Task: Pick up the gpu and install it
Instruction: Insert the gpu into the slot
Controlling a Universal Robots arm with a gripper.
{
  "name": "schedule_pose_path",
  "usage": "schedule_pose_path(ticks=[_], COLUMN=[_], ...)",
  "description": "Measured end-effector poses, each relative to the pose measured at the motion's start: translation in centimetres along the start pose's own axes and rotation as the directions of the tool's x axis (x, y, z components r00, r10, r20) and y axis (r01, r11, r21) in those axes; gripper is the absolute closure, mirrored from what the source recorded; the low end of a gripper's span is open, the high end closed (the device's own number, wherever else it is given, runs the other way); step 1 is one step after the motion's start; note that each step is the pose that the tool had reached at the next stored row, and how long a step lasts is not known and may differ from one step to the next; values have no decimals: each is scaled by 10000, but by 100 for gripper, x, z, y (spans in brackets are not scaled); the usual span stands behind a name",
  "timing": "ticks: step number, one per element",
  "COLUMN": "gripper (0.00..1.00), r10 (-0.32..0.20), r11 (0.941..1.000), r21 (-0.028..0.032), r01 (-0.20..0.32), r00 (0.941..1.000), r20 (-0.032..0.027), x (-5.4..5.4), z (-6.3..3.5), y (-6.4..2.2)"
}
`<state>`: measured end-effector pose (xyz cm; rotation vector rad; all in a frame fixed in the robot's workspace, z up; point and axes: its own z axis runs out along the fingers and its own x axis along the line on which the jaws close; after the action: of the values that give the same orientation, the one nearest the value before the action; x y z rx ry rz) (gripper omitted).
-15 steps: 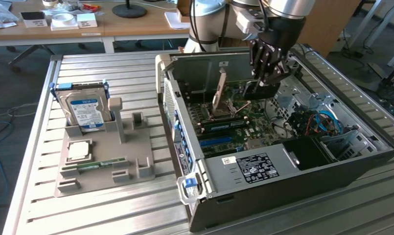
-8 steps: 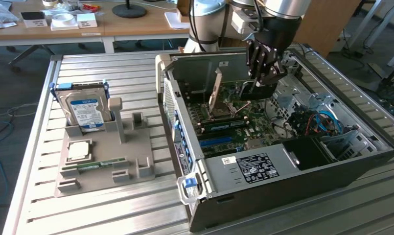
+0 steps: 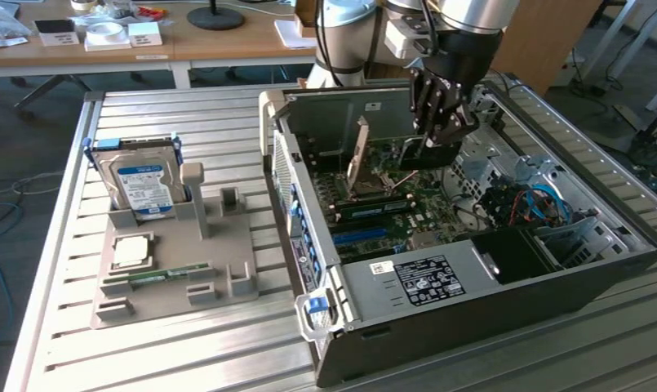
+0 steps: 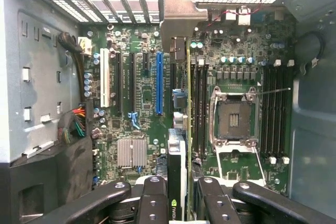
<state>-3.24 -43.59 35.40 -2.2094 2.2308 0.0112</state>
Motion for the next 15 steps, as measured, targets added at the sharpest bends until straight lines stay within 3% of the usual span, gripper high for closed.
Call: schedule_pose_path(ticks=[6, 15], gripper=[73, 73], r10=[0, -2], r11=[10000, 10000], r21=[1, 0], r01=[0, 2], r00=[10000, 10000], r20=[1, 0], x=[38, 55], z=[2, 19], y=[12, 95])
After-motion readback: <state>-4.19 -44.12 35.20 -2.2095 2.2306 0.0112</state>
